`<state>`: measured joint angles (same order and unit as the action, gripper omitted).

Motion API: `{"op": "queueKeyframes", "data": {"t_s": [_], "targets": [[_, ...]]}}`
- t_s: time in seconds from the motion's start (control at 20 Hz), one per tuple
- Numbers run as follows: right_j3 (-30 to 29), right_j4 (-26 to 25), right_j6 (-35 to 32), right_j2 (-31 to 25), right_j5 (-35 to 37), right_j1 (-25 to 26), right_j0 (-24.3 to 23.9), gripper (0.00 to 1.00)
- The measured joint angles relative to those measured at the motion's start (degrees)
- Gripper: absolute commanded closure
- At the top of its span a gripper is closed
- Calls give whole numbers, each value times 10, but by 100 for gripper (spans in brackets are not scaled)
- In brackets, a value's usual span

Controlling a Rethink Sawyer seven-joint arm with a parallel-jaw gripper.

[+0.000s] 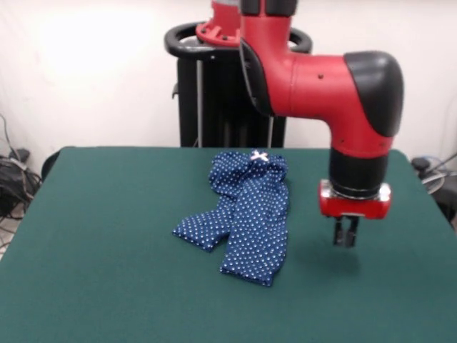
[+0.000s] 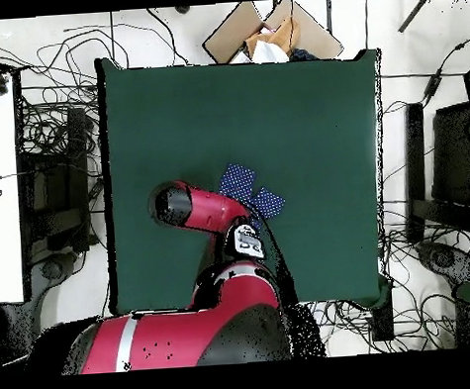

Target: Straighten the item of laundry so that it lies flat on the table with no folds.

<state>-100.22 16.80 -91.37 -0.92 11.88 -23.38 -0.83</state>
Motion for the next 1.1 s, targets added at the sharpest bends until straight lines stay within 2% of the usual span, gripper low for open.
{"op": "queueKeyframes", "data": {"t_s": [0.35, 0.6, 0.65, 0.9, 1.1], "targets": [[-1, 24, -1, -17, 0, 9, 21, 100], [-1, 33, -4, 21, 0, 2, 77, 100], [-1, 34, -4, 33, 0, 0, 90, 0], [1, 34, -4, 90, 33, -18, 137, 0], [22, 33, -7, 158, 107, -38, 172, 0]]}}
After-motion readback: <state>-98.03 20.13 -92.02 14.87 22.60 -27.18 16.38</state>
